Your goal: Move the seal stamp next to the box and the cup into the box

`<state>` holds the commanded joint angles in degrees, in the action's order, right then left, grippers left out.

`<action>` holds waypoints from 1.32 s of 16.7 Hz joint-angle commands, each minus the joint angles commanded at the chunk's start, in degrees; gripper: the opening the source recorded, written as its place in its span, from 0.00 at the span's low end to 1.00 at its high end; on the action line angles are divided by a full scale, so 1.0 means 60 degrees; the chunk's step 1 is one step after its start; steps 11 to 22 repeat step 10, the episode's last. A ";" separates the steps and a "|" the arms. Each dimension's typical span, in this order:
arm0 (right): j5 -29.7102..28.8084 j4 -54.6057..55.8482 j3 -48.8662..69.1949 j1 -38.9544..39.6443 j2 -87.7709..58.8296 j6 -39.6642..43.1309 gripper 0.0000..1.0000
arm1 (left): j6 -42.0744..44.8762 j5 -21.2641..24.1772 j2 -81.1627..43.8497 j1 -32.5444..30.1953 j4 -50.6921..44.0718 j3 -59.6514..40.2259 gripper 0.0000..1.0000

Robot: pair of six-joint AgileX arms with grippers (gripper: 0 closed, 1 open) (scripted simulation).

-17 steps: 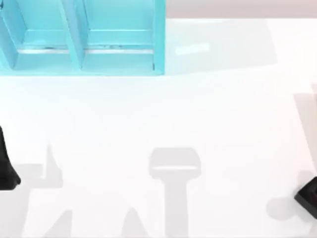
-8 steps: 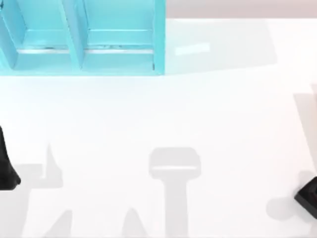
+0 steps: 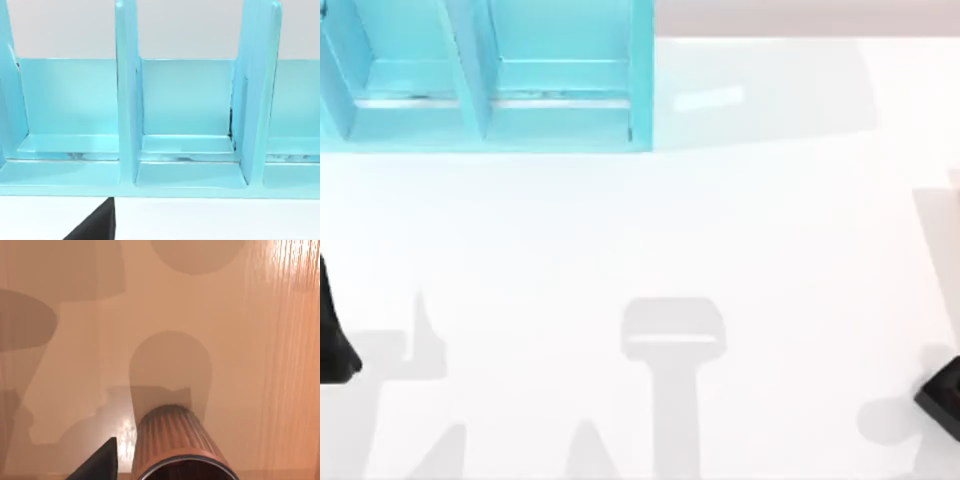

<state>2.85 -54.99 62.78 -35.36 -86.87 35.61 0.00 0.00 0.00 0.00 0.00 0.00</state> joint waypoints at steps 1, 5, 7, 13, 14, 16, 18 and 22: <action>0.0075 -0.0360 0.0505 0.0042 0.0052 0.0005 1.00 | 0.0000 0.0000 0.0000 0.0000 0.0000 0.0000 1.00; -0.0085 -0.2358 0.1816 0.0244 0.0227 -0.0149 1.00 | 0.0000 0.0000 0.0000 0.0000 0.0000 0.0000 1.00; -0.0341 -0.3123 0.1895 0.0249 0.0370 -0.0250 1.00 | 0.0000 0.0000 0.0000 0.0000 0.0000 0.0000 1.00; -0.0571 -0.3528 0.1714 0.0197 0.0508 -0.0319 1.00 | 0.0000 0.0000 0.0000 0.0000 0.0000 0.0000 1.00; -0.0571 -0.3528 0.1714 0.0197 0.0508 -0.0319 1.00 | 0.0000 0.0000 0.0000 0.0000 0.0000 0.0000 1.00; -0.0571 -0.3528 0.1714 0.0197 0.0508 -0.0319 1.00 | 0.0000 0.0000 0.0000 0.0000 0.0000 0.0000 1.00; -0.0571 -0.3528 0.1714 0.0197 0.0508 -0.0319 1.00 | 0.0000 0.0000 0.0000 0.0000 0.0000 0.0000 1.00; -0.0571 -0.3528 0.1714 0.0197 0.0508 -0.0319 1.00 | 0.0000 0.0000 0.0000 0.0000 0.0000 0.0000 1.00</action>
